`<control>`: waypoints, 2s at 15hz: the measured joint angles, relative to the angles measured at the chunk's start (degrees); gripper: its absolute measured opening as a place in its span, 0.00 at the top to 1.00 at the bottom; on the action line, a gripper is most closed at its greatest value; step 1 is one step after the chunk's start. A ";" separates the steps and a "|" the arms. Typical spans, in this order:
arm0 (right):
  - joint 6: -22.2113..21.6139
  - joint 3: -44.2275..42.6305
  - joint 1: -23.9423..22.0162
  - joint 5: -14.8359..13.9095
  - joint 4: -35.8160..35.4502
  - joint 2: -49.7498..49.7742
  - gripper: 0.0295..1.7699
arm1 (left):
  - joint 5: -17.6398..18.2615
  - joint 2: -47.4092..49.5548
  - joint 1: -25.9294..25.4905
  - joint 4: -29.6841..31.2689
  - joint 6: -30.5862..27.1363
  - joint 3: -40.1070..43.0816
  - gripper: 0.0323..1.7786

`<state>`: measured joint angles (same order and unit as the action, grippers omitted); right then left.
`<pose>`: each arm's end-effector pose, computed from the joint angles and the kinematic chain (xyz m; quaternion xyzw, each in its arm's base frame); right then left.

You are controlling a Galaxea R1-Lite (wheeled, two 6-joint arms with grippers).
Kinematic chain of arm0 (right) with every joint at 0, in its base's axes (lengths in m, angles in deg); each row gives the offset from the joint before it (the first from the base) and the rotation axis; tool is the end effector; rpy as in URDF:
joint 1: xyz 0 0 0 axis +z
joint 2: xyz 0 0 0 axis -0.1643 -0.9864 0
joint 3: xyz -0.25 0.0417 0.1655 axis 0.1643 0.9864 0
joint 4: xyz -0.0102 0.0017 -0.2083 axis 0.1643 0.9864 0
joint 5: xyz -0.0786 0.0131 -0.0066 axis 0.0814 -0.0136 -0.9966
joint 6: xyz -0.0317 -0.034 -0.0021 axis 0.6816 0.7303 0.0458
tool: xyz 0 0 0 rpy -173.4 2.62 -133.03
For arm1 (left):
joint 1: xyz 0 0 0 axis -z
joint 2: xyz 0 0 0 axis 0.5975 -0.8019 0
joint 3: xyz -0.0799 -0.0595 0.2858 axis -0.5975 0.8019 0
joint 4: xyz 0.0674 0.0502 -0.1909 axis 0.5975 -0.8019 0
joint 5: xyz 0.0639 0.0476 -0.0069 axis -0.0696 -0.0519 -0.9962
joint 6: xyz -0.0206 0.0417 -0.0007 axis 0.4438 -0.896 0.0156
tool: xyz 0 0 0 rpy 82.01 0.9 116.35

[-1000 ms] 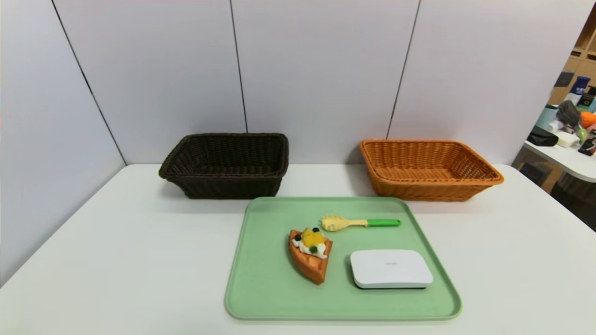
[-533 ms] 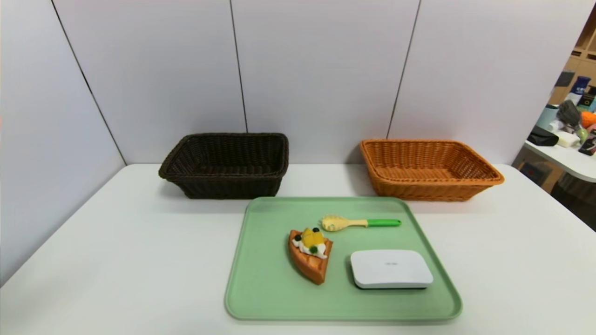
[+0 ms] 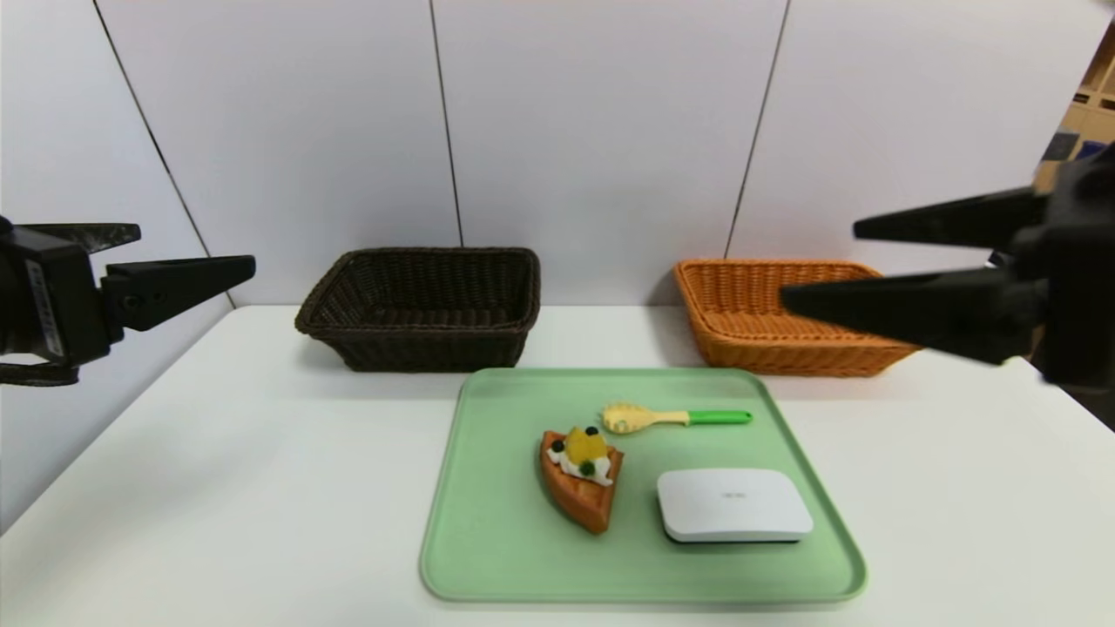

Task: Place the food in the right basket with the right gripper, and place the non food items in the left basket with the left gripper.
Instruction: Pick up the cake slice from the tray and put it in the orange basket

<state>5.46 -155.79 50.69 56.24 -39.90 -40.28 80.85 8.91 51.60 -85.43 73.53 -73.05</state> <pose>0.1693 0.1483 0.3275 -0.0834 0.1528 0.3499 0.9205 0.1768 -0.0481 0.3049 0.0396 0.0687 -0.1423 0.9866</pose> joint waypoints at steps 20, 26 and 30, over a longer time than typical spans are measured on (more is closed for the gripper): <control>-1.76 21.00 7.34 -2.71 -28.21 -25.39 0.04 | -3.23 -3.52 1.27 -2.04 2.68 -2.45 0.05; -2.21 20.96 7.08 -2.77 -30.48 -27.84 0.04 | -3.07 -3.78 1.27 -1.99 3.61 -2.15 0.05; -2.56 20.63 7.11 -3.01 -32.93 -28.98 0.04 | -3.07 -4.13 1.27 -1.76 5.78 -2.39 0.05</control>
<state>2.90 -135.16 57.79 53.23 -72.83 -69.26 77.78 4.77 52.87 -87.19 79.31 -75.44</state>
